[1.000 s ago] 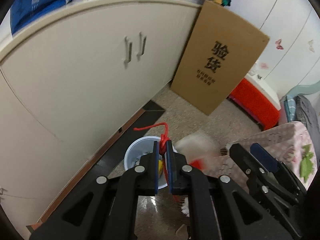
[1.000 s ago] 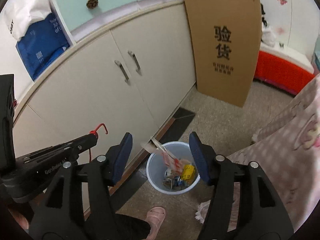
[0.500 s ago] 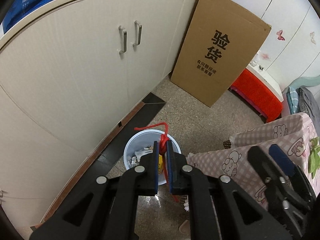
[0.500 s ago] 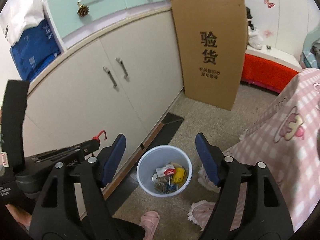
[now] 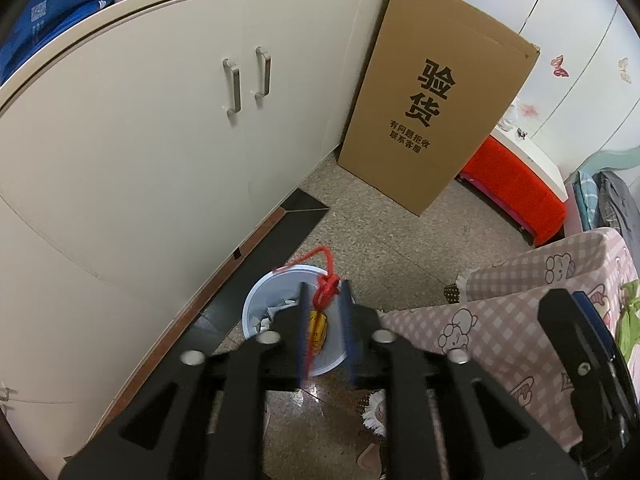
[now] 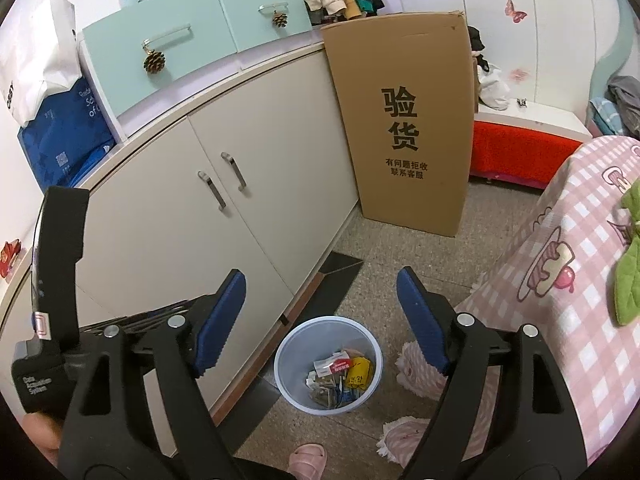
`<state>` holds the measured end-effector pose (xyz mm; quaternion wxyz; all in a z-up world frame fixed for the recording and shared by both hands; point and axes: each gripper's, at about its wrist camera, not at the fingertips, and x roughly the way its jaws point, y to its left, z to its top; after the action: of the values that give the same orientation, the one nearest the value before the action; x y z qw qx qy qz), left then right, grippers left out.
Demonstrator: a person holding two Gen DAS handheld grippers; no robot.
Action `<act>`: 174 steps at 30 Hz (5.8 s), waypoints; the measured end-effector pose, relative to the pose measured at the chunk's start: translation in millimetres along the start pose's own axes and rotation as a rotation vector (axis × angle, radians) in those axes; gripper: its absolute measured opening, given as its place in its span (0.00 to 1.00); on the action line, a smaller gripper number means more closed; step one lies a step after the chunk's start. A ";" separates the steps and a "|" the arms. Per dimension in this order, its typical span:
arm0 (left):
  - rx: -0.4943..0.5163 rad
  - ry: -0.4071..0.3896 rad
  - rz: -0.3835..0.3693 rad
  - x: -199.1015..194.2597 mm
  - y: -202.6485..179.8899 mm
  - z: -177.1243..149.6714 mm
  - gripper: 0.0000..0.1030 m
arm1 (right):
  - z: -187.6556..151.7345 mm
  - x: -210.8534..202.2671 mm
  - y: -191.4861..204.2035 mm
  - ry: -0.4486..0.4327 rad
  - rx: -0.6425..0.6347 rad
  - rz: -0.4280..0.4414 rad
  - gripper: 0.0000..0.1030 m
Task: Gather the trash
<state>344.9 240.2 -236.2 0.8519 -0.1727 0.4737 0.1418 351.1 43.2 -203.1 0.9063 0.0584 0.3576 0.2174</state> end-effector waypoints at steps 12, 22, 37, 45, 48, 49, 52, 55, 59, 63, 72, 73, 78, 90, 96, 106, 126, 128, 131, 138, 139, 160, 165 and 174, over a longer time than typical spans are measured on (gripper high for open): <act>0.017 -0.004 0.006 -8.3 -4.8 -4.6 0.63 | -3.2 -11.7 -3.8 0.018 0.014 -0.009 0.75; 0.036 -0.085 -0.023 -61.1 -16.9 -12.3 0.64 | 1.8 -57.7 -3.8 -0.039 0.017 -0.019 0.76; 0.153 -0.167 -0.097 -128.1 -87.6 -42.4 0.66 | -3.1 -152.3 -63.0 -0.158 0.107 -0.085 0.78; 0.300 -0.168 -0.162 -137.6 -163.2 -69.5 0.67 | -13.0 -193.6 -136.4 -0.198 0.205 -0.188 0.79; 0.372 -0.161 -0.190 -133.3 -200.0 -79.9 0.69 | -19.0 -204.6 -173.2 -0.201 0.260 -0.240 0.79; 0.387 -0.161 -0.196 -132.1 -208.8 -82.4 0.69 | -21.0 -206.9 -181.2 -0.201 0.273 -0.250 0.79; 0.444 -0.150 -0.225 -123.7 -240.1 -88.6 0.72 | -25.7 -211.7 -213.5 -0.196 0.325 -0.294 0.80; 0.482 -0.133 -0.243 -111.7 -267.7 -92.7 0.73 | -30.7 -214.2 -241.2 -0.186 0.360 -0.326 0.80; 0.502 -0.111 -0.252 -92.7 -295.6 -91.7 0.73 | -29.9 -207.7 -267.1 -0.150 0.389 -0.359 0.80; 0.513 -0.090 -0.250 -73.0 -314.9 -84.9 0.73 | -22.9 -192.7 -285.8 -0.090 0.389 -0.375 0.80; 0.526 -0.051 -0.216 -43.7 -337.2 -66.3 0.55 | 5.1 -153.3 -309.4 -0.020 0.358 -0.397 0.80; 0.522 -0.036 -0.218 -39.6 -338.7 -65.6 0.49 | 10.0 -148.9 -311.2 -0.014 0.352 -0.407 0.80; 0.545 -0.048 -0.238 -35.6 -346.2 -63.2 0.14 | 22.8 -130.8 -316.8 0.034 0.322 -0.428 0.46; 0.449 -0.118 -0.280 -65.1 -307.9 -51.2 0.09 | 11.1 -139.8 -267.7 0.025 0.271 -0.258 0.19; 0.391 -0.155 -0.288 -95.9 -264.8 -46.6 0.09 | 20.6 -152.1 -199.9 -0.006 0.198 -0.146 0.19; 0.255 -0.205 -0.201 -133.8 -155.3 -36.0 0.09 | 30.4 -145.2 -76.2 -0.013 0.052 0.039 0.19; 0.015 -0.141 0.025 -74.2 2.9 -8.8 0.09 | 7.9 2.5 40.4 0.145 -0.056 0.178 0.47; -0.009 -0.114 0.039 -61.3 14.9 -6.5 0.10 | 2.8 16.4 39.0 0.145 -0.057 0.141 0.58; -0.029 -0.080 0.054 -44.7 25.7 -5.6 0.10 | -6.1 31.9 34.7 0.183 -0.022 0.157 0.58; -0.025 -0.047 0.049 -24.6 25.3 -6.7 0.10 | -10.9 27.6 25.9 0.170 -0.019 0.106 0.63; -0.023 -0.046 0.047 -23.3 24.4 -6.1 0.10 | -10.1 26.2 25.4 0.165 -0.022 0.100 0.63; 0.028 -0.062 0.040 -14.8 -12.0 7.0 0.12 | 8.8 -2.9 -10.1 -0.003 0.044 0.042 0.71; 0.041 -0.037 0.059 1.2 -19.8 14.5 0.47 | 9.5 0.1 -17.3 0.002 0.059 0.030 0.71; 0.027 -0.028 0.061 -3.8 -15.3 6.8 0.66 | 5.9 -16.2 -15.2 0.008 0.066 0.021 0.71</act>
<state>354.3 229.1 -227.1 0.8561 -0.1443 0.4685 0.1638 349.9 22.7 -192.7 0.9002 0.0911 0.3674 0.2155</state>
